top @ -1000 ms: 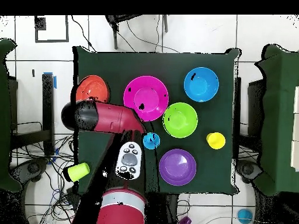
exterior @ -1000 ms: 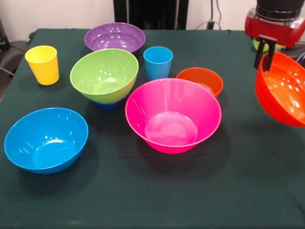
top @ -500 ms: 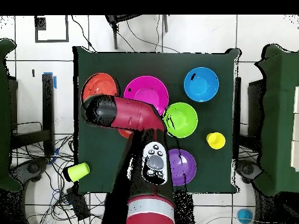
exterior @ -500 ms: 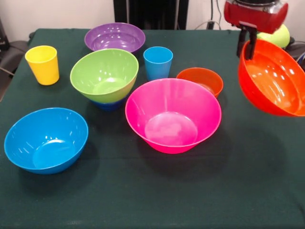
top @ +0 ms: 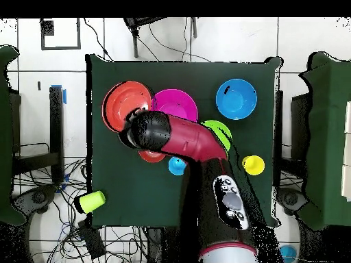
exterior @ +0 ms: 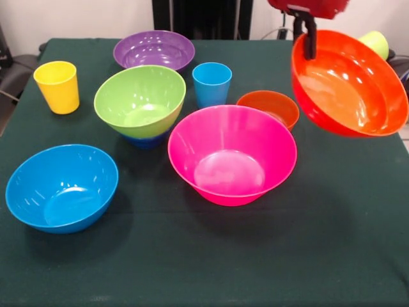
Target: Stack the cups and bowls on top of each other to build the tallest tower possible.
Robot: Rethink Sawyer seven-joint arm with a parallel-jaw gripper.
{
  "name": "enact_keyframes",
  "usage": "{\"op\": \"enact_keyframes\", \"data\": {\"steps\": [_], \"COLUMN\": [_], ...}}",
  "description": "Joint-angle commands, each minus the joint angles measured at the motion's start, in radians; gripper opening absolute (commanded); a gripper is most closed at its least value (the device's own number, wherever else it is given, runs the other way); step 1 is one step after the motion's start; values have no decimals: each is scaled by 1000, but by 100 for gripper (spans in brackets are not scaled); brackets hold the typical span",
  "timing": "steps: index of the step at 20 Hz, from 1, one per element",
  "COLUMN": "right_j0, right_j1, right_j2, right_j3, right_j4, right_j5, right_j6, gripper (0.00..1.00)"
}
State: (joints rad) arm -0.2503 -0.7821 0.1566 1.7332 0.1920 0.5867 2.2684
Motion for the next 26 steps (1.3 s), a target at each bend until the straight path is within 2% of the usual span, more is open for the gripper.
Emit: {"op": "enact_keyframes", "data": {"steps": [1, 7, 16, 20, 26], "right_j0": [-116, -221, -368, -397, -450], "right_j1": [3, 42, 104, 112, 147], "right_j2": [279, 366, 495, 518, 555], "right_j3": [48, -23, -87, -144, -199], "right_j4": [-100, -158, -217, -243, -264], "right_j5": [174, 288, 359, 431, 484], "right_j6": [-400, -489, -630, -649, -680], "gripper": [0, 0, 0, 0, 0]}}
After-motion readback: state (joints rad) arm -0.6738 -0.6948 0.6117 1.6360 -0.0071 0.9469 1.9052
